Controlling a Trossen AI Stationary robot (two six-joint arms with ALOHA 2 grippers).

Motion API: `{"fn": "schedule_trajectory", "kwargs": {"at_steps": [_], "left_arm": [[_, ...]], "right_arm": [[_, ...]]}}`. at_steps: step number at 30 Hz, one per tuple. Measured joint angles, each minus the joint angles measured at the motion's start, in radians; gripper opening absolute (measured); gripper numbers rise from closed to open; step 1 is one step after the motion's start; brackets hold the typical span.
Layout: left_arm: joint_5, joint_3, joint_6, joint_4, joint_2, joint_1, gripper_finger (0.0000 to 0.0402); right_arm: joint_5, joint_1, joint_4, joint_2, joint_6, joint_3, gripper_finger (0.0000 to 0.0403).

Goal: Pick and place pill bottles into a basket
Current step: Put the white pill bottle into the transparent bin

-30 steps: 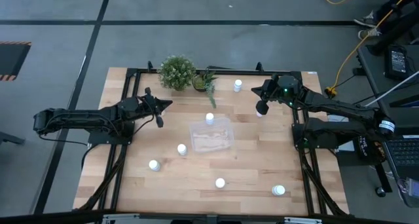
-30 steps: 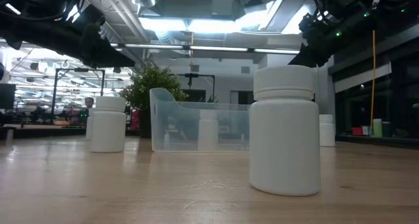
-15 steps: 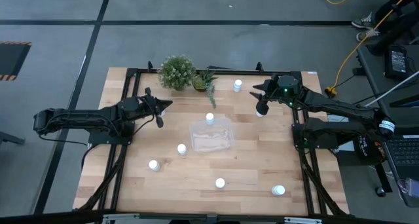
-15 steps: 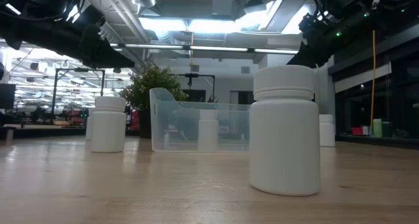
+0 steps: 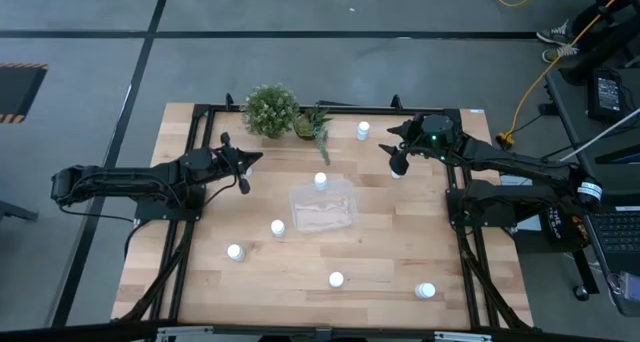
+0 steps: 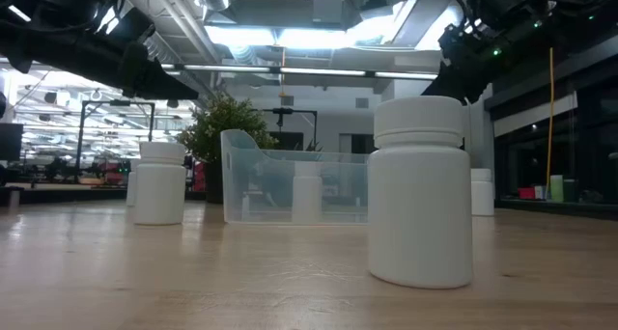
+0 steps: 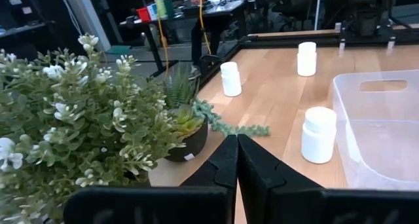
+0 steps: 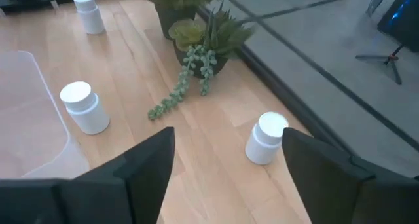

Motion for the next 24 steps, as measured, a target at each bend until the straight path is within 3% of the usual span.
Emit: {"fn": "schedule_trajectory", "kwargs": {"at_steps": [12,17,24], "left_arm": [[-0.019,0.0,-0.002,0.0,0.0,0.0,0.0004],[-0.019,0.0,-0.002,0.0,0.0,0.0,0.0004],[-0.02,0.0,-0.002,0.0,0.0,0.0,0.0004]], "right_arm": [[-0.004,-0.032,0.097,0.264,-0.046,0.023,0.0284],[-0.122,-0.112,0.094,0.328,-0.083,0.088,0.0284],[-0.196,-0.2,-0.003,0.396,-0.155,0.18,0.0284]]}}
